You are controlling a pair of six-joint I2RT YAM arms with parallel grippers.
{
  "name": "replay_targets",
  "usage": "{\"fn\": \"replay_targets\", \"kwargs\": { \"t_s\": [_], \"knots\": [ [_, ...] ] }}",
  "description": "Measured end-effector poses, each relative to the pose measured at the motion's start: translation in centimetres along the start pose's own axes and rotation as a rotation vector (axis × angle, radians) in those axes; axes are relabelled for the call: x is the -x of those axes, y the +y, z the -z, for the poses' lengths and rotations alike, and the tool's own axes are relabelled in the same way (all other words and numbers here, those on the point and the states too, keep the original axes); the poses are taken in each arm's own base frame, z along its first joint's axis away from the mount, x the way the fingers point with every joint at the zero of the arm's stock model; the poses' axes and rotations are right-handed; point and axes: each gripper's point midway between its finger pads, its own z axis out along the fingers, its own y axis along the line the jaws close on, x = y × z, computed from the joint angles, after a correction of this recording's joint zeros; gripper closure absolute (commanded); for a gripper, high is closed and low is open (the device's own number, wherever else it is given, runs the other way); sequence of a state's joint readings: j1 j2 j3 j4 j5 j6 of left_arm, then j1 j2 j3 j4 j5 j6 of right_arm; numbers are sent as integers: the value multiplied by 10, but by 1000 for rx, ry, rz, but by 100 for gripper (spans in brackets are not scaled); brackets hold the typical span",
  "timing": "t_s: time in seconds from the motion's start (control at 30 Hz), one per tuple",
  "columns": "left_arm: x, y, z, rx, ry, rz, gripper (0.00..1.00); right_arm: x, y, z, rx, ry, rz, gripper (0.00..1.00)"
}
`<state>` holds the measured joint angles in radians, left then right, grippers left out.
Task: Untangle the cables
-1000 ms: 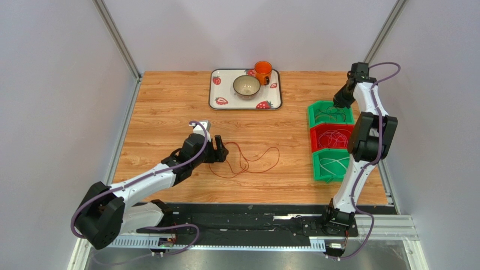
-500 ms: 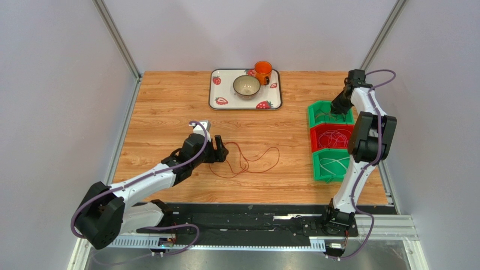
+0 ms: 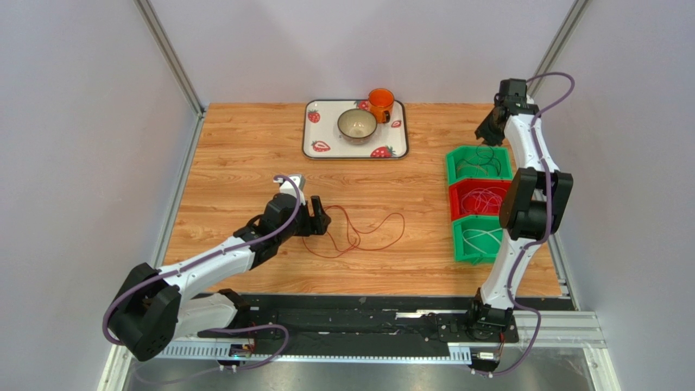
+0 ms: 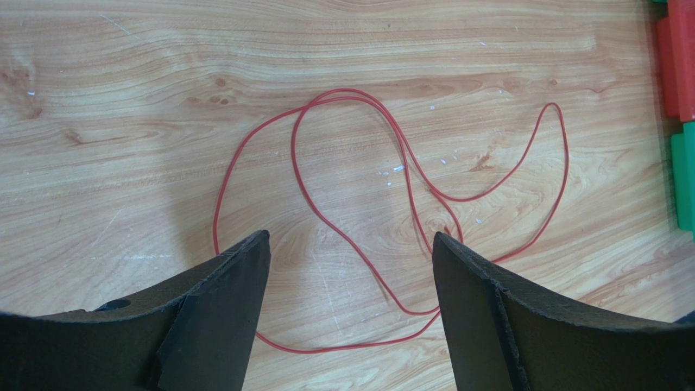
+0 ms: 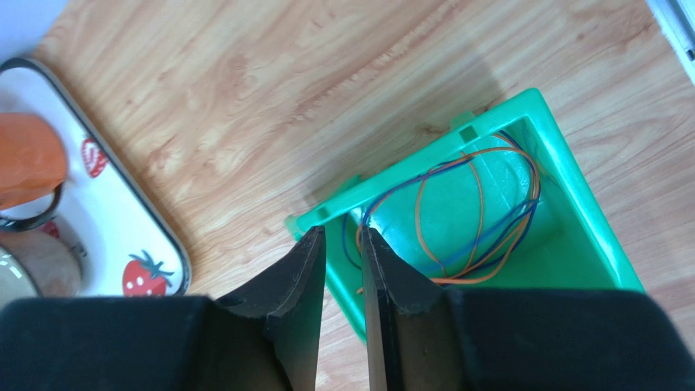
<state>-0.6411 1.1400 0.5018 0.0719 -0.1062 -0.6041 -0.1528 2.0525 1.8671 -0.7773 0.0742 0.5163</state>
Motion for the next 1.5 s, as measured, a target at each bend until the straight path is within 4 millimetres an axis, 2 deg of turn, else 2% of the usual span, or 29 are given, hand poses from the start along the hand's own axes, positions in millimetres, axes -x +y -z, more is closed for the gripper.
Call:
{"fn": "replay_targets", "kwargs": {
  "t_s": [0.13,0.37,0.5,0.57,0.63,0.73,0.83,0.87,0.93,0.97,1.0,1.13,1.23,1.43,1.5],
  "knots": [
    [0,0,0,0,0,0,19,12,13,28,18,-54,32,72],
    [0,0,0,0,0,0,19,15,25,67,51,-95,71,73],
    [0,0,0,0,0,0,19,-7,38,93,102,-90,128,69],
    [0,0,0,0,0,0,19,-33,52,109,144,-69,190,67],
    [0,0,0,0,-1,0,19,-64,71,123,203,-39,268,59],
    [1,1,1,3,-9,4,19,-125,98,140,330,30,412,48],
    [1,6,8,10,-42,21,16,-181,103,151,412,109,534,46],
    [2,8,11,11,-58,28,14,-201,103,156,436,141,575,38],
    [4,14,21,19,-104,52,8,-235,104,163,480,199,644,32],
    [6,17,26,24,-136,66,6,-246,106,165,496,219,667,11],
    [9,20,32,29,-168,85,1,-257,108,167,515,233,696,11],
    [20,33,52,38,-304,158,1,-295,115,177,562,272,796,11],
    [23,42,62,48,-376,207,1,-324,126,177,586,299,862,11],
    [19,54,60,99,-387,244,2,-387,135,154,562,399,980,11],
    [14,57,56,121,-365,240,3,-402,138,145,551,415,1014,11]
  ]
}}
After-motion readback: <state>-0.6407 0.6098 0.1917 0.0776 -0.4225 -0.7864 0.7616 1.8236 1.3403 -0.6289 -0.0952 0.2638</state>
